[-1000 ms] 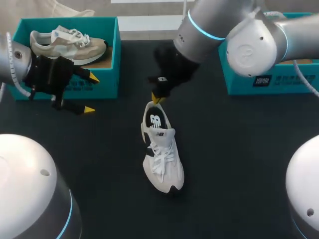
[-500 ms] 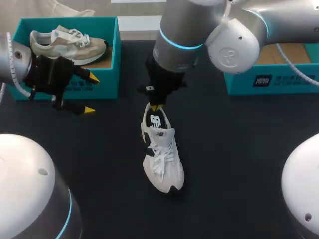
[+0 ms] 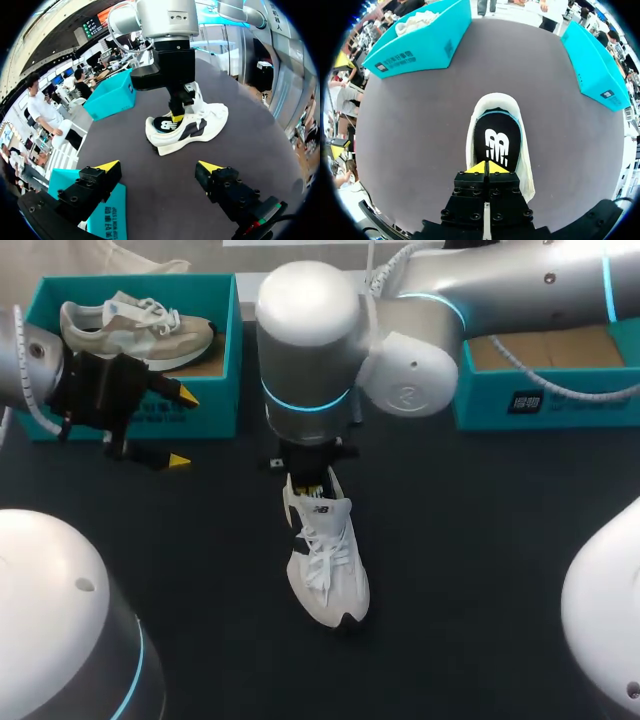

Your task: Take the shoe out of the shoebox, open the shoe tongue, remove and reinsert the insole, then place the shoe into the shoebox

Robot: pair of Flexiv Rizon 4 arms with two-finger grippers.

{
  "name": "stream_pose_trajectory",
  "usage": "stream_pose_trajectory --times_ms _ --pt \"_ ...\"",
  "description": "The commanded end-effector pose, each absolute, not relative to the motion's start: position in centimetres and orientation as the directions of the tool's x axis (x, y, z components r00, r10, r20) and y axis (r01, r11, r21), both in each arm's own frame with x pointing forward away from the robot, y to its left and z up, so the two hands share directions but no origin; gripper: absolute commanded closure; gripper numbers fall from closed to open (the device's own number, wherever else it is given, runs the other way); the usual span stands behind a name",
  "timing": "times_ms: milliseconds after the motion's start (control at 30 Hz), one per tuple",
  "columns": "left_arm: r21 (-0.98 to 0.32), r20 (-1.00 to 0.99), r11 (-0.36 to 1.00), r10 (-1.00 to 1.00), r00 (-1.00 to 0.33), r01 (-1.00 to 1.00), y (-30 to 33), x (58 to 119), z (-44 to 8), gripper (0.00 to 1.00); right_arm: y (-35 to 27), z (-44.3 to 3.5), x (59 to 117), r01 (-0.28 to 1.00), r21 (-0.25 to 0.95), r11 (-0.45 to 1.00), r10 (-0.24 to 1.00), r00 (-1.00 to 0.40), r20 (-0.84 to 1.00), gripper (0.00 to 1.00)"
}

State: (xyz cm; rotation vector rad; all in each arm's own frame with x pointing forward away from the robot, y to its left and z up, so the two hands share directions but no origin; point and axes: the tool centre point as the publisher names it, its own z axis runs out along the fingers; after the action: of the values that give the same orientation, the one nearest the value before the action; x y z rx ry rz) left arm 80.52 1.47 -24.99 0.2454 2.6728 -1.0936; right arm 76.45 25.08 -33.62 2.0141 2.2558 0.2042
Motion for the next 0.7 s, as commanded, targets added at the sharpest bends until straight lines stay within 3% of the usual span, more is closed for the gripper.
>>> stream_pose_trajectory --times_ms 33,333,700 --pt "-0.664 -0.285 0.707 0.064 -0.957 0.245 1.6 80.4 -24.9 0.0 24.5 -33.7 76.2 0.979 0.175 0.107 0.994 -0.111 0.015 1.0" --pt "-0.664 -0.285 0.707 0.064 -0.957 0.245 1.6 80.4 -24.9 0.0 23.3 -34.2 76.2 0.98 0.159 0.12 0.993 -0.115 -0.04 1.0" --pt "-0.664 -0.285 0.707 0.064 -0.957 0.245 1.6 80.4 -24.9 0.0 24.2 -38.0 76.9 0.982 0.105 0.159 0.983 -0.148 -0.106 1.0"
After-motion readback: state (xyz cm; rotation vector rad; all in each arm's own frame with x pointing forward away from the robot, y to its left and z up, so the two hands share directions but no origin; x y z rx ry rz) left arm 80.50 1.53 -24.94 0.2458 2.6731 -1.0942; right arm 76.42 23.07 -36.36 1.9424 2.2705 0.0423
